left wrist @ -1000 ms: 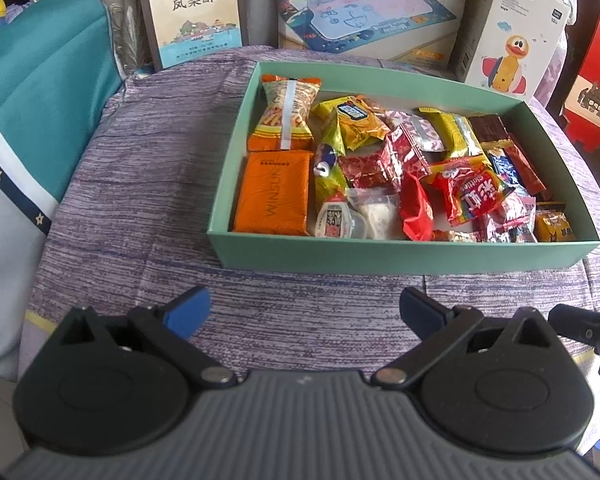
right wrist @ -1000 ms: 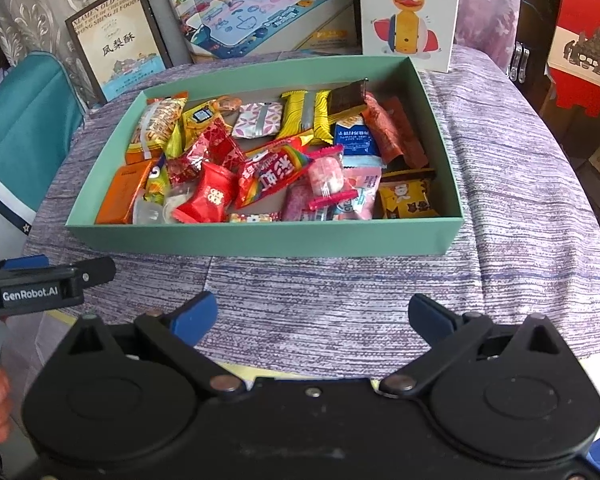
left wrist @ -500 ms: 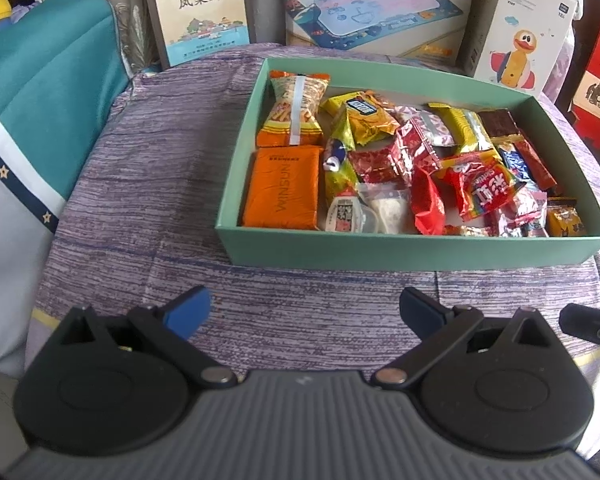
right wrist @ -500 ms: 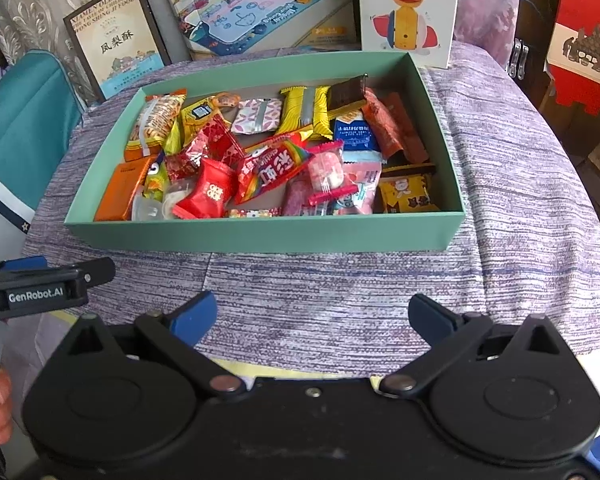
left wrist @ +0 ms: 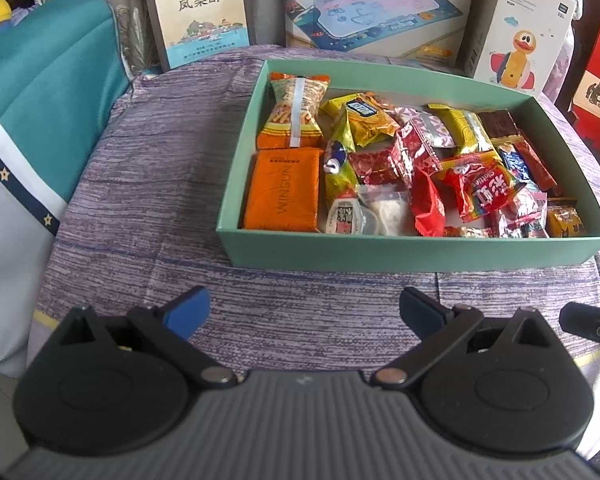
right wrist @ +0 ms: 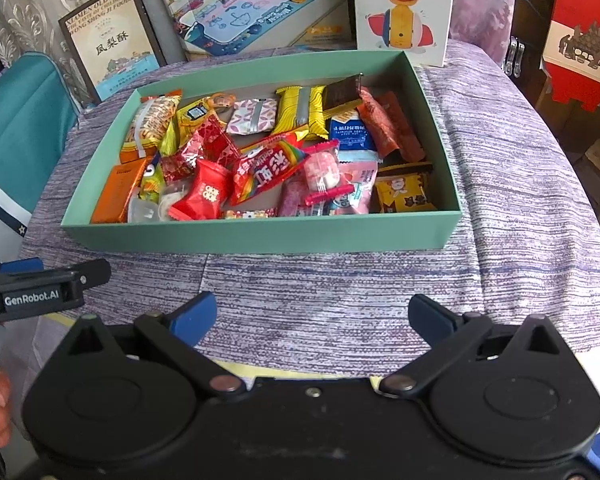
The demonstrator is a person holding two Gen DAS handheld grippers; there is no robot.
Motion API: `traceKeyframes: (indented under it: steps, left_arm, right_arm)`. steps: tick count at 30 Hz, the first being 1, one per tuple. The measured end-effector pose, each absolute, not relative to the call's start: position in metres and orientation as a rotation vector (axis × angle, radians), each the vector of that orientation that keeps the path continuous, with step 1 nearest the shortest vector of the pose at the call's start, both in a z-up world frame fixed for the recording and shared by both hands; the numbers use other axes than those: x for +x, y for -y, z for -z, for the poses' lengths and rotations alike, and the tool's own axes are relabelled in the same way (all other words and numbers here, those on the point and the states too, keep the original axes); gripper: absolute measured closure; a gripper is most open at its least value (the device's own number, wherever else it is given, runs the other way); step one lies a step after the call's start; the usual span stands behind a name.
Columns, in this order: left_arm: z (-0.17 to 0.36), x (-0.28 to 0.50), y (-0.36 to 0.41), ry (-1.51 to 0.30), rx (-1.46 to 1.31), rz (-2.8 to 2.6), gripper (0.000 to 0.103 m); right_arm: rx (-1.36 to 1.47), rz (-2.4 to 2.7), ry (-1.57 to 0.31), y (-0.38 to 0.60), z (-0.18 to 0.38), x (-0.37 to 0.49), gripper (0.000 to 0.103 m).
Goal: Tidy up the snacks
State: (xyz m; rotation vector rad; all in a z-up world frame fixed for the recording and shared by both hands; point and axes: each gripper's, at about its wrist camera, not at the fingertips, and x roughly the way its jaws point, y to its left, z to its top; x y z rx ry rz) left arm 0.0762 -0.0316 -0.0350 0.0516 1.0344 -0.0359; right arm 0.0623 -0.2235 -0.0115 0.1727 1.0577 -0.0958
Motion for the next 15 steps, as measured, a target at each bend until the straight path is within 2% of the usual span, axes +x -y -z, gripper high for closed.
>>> traceKeyframes:
  steps: [15]
  left_arm:
    - [0.0335, 0.0771, 0.0318, -1.036, 0.067, 0.045, 0.0]
  right_arm:
    - [0.171, 0.108, -1.05, 0.2244, 0.0087, 0.0634, 0.0]
